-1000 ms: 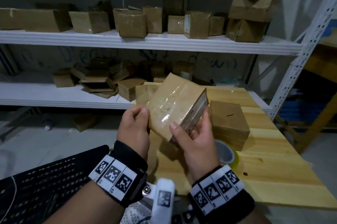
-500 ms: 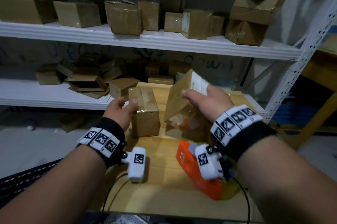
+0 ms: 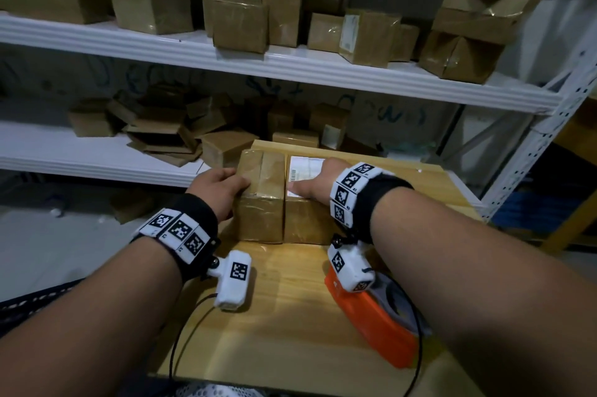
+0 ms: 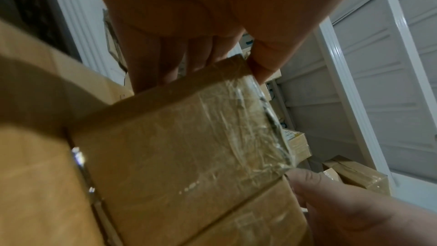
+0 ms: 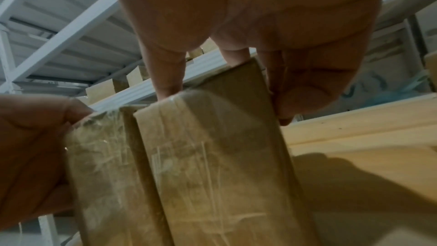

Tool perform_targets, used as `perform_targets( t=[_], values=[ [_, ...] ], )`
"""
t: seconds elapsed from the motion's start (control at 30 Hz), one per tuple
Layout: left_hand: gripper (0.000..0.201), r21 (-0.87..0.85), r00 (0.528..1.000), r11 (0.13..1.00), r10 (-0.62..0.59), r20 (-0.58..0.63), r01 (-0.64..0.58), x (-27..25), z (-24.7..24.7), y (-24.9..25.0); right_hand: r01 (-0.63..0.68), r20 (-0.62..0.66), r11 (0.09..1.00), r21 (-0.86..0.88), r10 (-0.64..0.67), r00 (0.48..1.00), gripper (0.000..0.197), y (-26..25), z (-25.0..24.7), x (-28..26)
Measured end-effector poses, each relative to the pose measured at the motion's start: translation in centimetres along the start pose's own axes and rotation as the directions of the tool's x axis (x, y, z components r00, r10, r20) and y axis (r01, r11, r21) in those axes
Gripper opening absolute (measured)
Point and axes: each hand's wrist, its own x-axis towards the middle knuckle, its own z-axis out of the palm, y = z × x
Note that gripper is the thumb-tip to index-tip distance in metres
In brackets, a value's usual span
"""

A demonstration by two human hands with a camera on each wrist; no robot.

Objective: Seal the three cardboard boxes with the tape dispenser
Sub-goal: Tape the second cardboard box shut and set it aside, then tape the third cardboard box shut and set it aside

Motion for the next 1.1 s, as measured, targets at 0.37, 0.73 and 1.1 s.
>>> perform_targets(
  t=[0.37, 0.73, 1.1],
  values=[
    [0.003, -0.029, 0.999, 0.999, -0.043, 0.011, 0.043, -0.1, -0.7, 0.7, -0.035, -0.033, 0.97, 0.242, 0.045, 0.998, 0.066, 1.2, -0.1, 0.1],
    [0.043, 0.051, 0.959, 0.977, 0.214, -0.185, -0.208, -4.2, -0.5, 3.4, 0.069, -0.227, 0.819, 0.57, 0.076, 0.971, 0.069, 5.7, -2.1, -4.3],
    [0.026, -0.003, 0.946, 0.959, 0.28, 0.166, -0.283, -8.5, 8.9, 5.4, 0.268, -0.481, 0.468, 0.842, 0.423, 0.768, 0.026, 16.0, -0.1, -10.4]
  ],
)
